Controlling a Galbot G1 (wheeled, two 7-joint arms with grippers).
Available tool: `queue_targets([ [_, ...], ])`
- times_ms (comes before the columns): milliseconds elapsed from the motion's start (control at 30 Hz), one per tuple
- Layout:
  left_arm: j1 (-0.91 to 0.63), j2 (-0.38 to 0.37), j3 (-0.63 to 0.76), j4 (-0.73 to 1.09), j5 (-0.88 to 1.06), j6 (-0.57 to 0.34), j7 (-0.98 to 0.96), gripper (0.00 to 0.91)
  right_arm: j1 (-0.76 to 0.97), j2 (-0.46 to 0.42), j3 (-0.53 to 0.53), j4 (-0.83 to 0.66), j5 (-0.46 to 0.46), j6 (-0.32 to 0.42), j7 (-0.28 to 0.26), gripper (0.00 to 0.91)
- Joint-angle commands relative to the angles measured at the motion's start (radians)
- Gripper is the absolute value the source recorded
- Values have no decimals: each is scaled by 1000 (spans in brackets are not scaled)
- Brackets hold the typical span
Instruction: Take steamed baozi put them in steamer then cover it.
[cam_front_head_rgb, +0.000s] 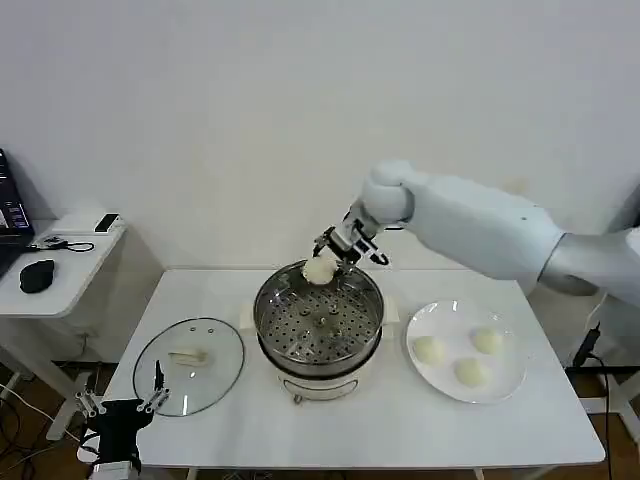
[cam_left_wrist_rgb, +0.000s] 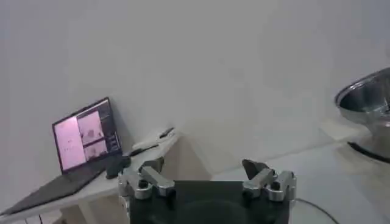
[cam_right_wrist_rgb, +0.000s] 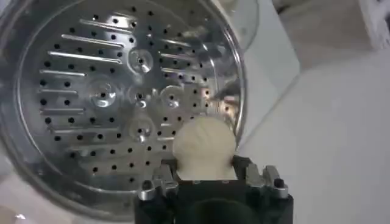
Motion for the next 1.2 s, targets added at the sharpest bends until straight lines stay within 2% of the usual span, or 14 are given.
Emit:
queue_targets([
  [33, -5, -3, -1, 2, 0, 1, 0, 907, -27, 72, -60, -54, -132, 178, 62, 625],
  [200, -2, -4, -1, 7, -1, 0, -1, 907, -69, 93, -48, -104, -228, 231, 94, 625],
  [333, -8, -5, -2, 7, -3, -2, -2, 907, -81, 102, -49, -127, -231, 241, 107, 625],
  [433, -10, -6, 1, 7, -3, -2, -2, 907, -89, 115, -45, -154, -276, 261, 117, 625],
  [600, -10, -7, 2, 11, -4, -4, -5, 907, -96, 122, -45, -162, -272, 266, 123, 635],
  [667, -12, -7, 1, 12, -5, -4, -5, 907, -98, 124, -45, -166, -277, 267, 125, 705],
  [767, -14, -6, 2, 12, -6, -3, -5, 907, -98, 127, -44, -174, -287, 269, 126, 897],
  [867, -16, -5, 3, 11, -7, -3, -5, 907, -94, 125, -43, -174, -296, 267, 123, 907],
  [1000, -18, -3, 3, 13, -9, -3, -4, 907, -66, 110, -41, -145, -239, 259, 123, 907],
  [1033, -19, -2, 4, 13, -9, -3, -4, 907, -50, 99, -41, -120, -201, 247, 117, 907],
  [1200, -21, 1, 5, 12, -14, -3, -3, 907, 41, 5, -52, 17, -65, 175, 90, 907],
])
